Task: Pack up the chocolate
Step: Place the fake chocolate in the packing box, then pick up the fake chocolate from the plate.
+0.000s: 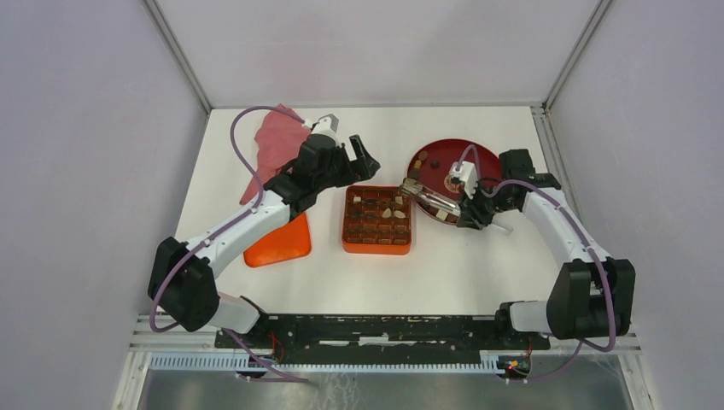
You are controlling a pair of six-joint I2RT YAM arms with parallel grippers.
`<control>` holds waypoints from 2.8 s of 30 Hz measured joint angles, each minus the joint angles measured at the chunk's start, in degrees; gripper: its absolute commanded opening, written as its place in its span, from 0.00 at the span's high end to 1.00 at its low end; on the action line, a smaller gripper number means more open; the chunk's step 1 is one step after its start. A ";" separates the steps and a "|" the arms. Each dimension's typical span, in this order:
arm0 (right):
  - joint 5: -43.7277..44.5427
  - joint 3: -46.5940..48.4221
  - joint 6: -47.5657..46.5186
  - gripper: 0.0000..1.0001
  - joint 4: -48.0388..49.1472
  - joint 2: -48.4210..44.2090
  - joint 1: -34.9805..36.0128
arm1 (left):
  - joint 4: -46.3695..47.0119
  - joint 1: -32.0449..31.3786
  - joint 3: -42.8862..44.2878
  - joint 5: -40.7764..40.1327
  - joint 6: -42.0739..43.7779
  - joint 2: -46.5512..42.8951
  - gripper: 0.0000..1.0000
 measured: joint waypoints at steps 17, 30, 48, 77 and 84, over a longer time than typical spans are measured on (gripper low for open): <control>5.29 -8.79 -5.05 0.91 -1.66 -5.01 7.63 | -0.50 0.07 -1.95 -1.42 0.00 -3.32 0.05; 9.94 -9.16 -4.04 0.75 0.96 -5.03 9.25 | -1.05 0.11 -2.86 -1.62 0.00 -3.80 0.05; 11.87 -9.16 -3.91 0.62 1.16 -5.03 10.03 | -1.05 0.11 -2.86 -1.62 0.00 -3.80 0.05; 6.64 -5.99 -0.24 0.58 0.13 -4.09 8.31 | -0.81 0.11 -3.32 -1.60 0.00 -4.48 0.04; 2.73 -2.82 2.56 0.58 0.39 -3.89 -2.23 | -0.68 0.85 -3.28 -1.05 0.04 -4.57 0.01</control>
